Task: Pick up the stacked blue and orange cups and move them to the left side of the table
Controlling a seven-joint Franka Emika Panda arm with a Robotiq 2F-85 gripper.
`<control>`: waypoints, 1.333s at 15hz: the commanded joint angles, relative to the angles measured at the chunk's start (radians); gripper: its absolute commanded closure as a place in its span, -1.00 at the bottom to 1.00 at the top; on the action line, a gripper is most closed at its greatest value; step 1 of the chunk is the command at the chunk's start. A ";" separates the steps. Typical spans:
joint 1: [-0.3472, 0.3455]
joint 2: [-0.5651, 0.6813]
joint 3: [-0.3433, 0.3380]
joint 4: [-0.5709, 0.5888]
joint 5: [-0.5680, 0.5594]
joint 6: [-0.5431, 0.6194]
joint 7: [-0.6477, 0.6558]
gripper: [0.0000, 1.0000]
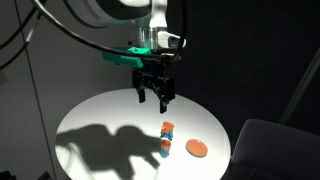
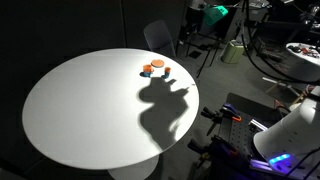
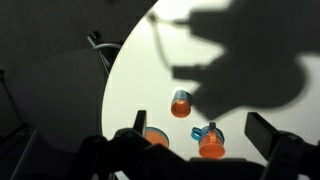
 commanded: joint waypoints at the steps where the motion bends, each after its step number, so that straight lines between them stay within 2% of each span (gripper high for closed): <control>1: -0.006 0.110 -0.021 0.092 0.033 0.033 -0.067 -1.00; 5: -0.018 0.238 -0.028 0.178 0.076 0.066 -0.105 -1.00; 13: -0.058 0.450 0.004 0.344 0.201 0.060 -0.202 -1.00; 20: -0.074 0.573 0.026 0.414 0.214 0.074 -0.197 -1.00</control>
